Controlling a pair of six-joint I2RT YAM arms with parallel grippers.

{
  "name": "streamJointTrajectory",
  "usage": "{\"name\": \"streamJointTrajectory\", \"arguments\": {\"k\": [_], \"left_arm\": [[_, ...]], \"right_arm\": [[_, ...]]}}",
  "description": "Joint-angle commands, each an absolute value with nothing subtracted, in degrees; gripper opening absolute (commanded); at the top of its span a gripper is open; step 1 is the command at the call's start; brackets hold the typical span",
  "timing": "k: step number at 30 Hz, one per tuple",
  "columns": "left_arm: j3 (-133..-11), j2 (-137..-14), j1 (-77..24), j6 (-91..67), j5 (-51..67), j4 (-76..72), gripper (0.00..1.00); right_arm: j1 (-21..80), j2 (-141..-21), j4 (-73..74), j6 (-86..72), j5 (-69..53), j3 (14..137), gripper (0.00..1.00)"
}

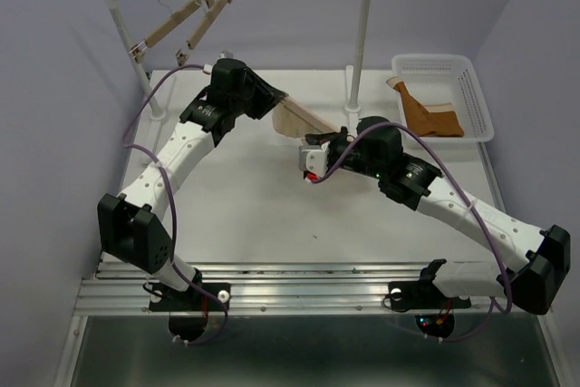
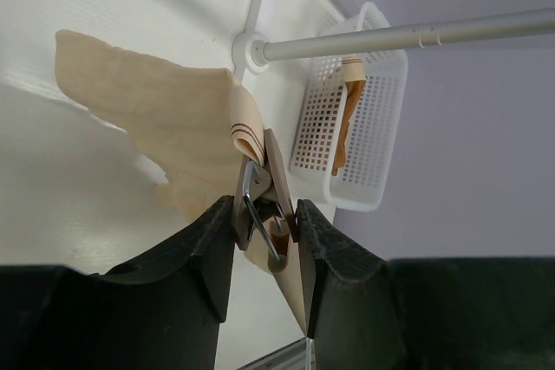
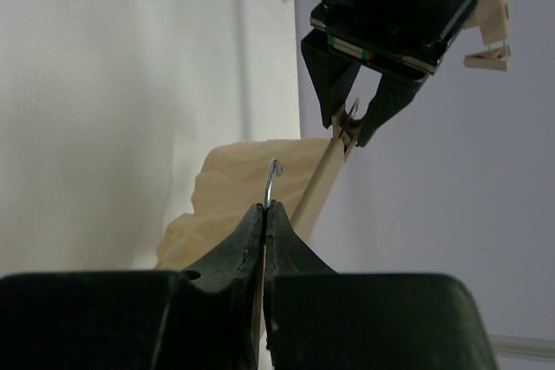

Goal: Remove the underwear clipped to the hanger

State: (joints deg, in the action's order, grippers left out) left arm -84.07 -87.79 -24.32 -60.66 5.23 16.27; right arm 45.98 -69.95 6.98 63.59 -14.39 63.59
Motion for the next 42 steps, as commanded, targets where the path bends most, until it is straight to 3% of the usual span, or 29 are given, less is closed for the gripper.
{"name": "streamJointTrajectory", "arguments": {"k": [1, 16, 24, 25, 27, 39, 42], "left_arm": [[-84.6, -88.1, -24.3, -64.1, 5.4, 10.7, 0.0], [-86.3, -88.4, -24.3, -62.6, 5.3, 10.5, 0.0], [-85.3, -88.2, -24.2, -60.6, 7.2, 5.9, 0.0], [-85.6, -88.6, -24.0, -60.4, 8.8, 5.8, 0.03], [-87.6, -90.2, -23.9, -59.8, 10.1, 7.6, 0.23], [-88.9, -91.2, -23.9, -59.7, 9.2, 9.1, 0.4], [-88.2, -89.9, -23.9, -59.5, 8.9, 8.8, 0.51]], "right_arm": [[49.3, -69.1, 5.5, 65.8, -14.7, 63.6, 0.01], [52.1, -72.0, 3.3, 65.7, -3.1, 62.8, 0.01], [52.1, -73.0, 3.8, 64.4, -4.7, 63.5, 0.01], [52.1, -72.9, 3.4, 64.2, -4.9, 63.6, 0.01], [52.1, -73.1, 3.0, 63.9, -4.7, 64.0, 0.01], [52.1, -73.8, -1.1, 61.0, -0.3, 65.1, 0.01], [52.1, -74.1, -0.5, 60.9, -0.3, 65.7, 0.01]]}}
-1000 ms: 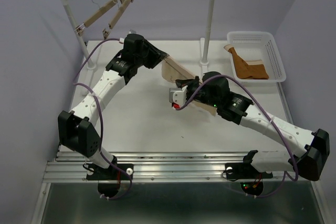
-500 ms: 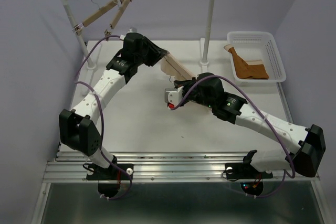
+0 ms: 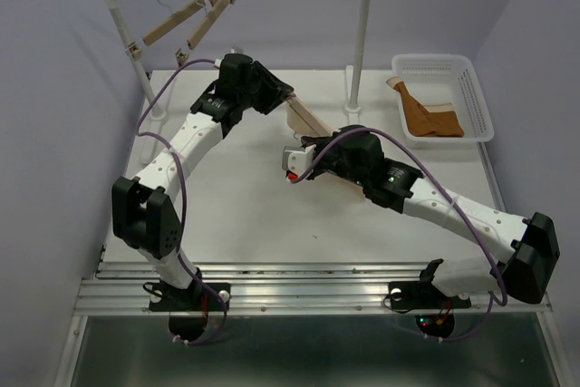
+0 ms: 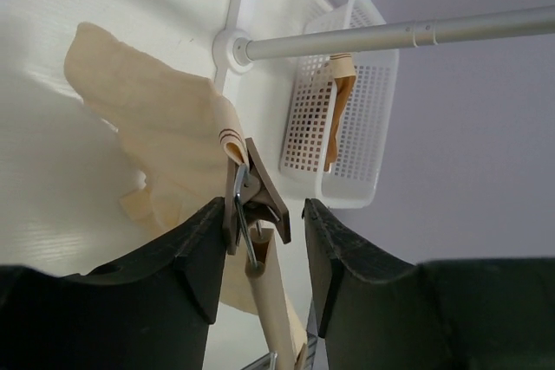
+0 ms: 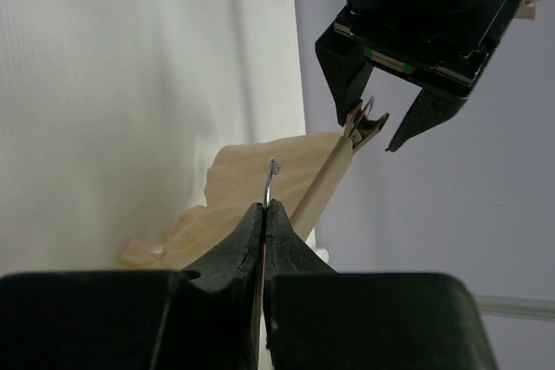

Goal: Remove the underwear clipped to the hanger

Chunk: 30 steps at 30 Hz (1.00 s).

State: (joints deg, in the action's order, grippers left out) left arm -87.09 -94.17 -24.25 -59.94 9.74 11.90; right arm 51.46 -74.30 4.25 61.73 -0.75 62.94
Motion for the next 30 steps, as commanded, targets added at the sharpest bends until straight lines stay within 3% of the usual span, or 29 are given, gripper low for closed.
{"name": "streamJointTrajectory", "arguments": {"k": [1, 3, 5, 15, 24, 30], "left_arm": [[-88.0, -89.7, -23.9, -59.6, 8.7, 8.7, 0.56], [-87.4, -88.9, -23.9, -59.5, 8.5, 8.3, 0.62], [-87.1, -88.6, -23.9, -59.5, 8.8, 8.0, 0.84], [-86.7, -88.6, -23.9, -59.6, 9.7, 8.0, 0.82], [-88.4, -90.8, -23.9, -58.4, 11.1, 9.1, 0.68], [-89.9, -92.2, -24.0, -57.1, 11.3, 10.9, 0.65]], "right_arm": [[52.1, -74.1, -0.4, 60.9, -0.3, 65.7, 0.01], [52.1, -74.1, -0.3, 60.7, -0.5, 66.2, 0.01], [52.1, -74.2, -0.3, 60.6, -1.1, 66.4, 0.01], [52.1, -74.4, -0.3, 60.9, -1.5, 66.5, 0.01], [52.1, -74.2, 2.3, 62.3, -2.5, 66.7, 0.01], [52.1, -74.0, 3.4, 63.3, -2.9, 66.8, 0.01]]}}
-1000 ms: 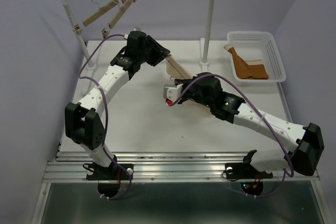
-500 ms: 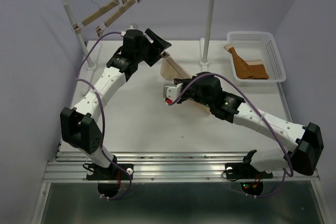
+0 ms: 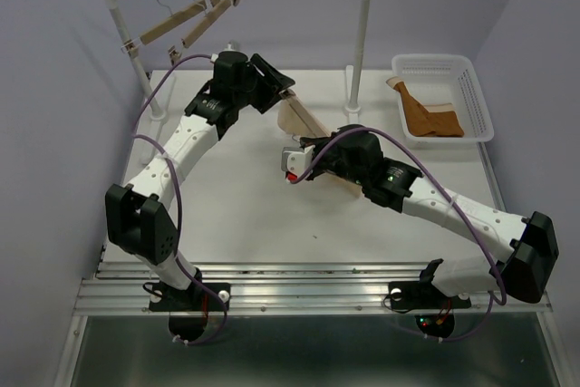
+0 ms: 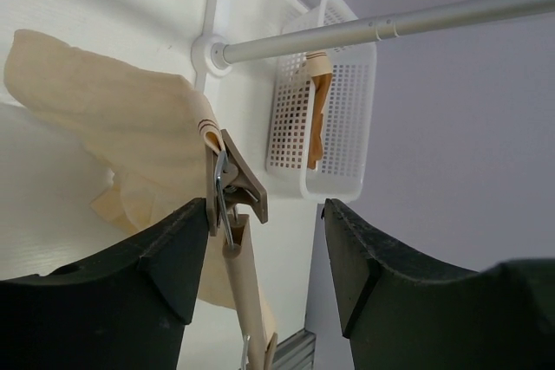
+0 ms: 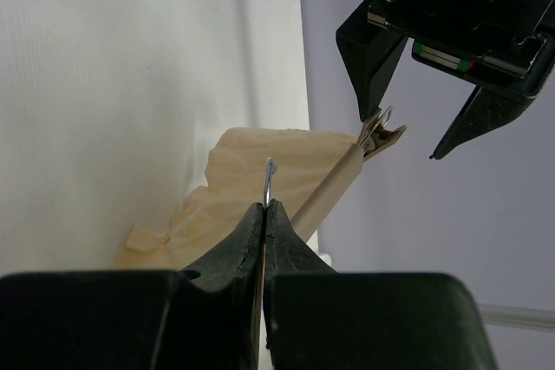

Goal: Remove the underwear clipped to the hanger

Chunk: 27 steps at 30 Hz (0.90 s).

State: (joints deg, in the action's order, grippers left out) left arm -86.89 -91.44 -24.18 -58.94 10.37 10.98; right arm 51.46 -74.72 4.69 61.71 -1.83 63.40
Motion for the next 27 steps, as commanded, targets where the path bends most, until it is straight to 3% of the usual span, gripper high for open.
{"name": "streamJointTrajectory", "arguments": {"k": [1, 8, 16, 17, 27], "left_arm": [[-90.3, -92.5, -24.0, -56.7, 11.3, 11.6, 0.62], [-90.4, -93.1, -24.1, -55.6, 11.6, 12.1, 0.54], [-90.4, -92.7, -24.1, -55.9, 10.5, 12.4, 0.03], [-90.4, -92.6, -24.1, -56.1, 10.4, 12.4, 0.0], [-88.9, -90.6, -24.1, -55.8, 9.0, 10.8, 0.0]], "right_arm": [[52.1, -73.9, 3.7, 63.3, -3.2, 66.9, 0.01], [52.1, -74.1, 4.7, 63.6, -3.5, 67.3, 0.01], [52.1, -74.3, 4.6, 63.4, -3.5, 67.4, 0.01], [52.1, -74.2, 4.6, 63.4, -3.3, 67.4, 0.01], [52.1, -74.4, 0.7, 60.0, -0.3, 67.6, 0.01]]}}
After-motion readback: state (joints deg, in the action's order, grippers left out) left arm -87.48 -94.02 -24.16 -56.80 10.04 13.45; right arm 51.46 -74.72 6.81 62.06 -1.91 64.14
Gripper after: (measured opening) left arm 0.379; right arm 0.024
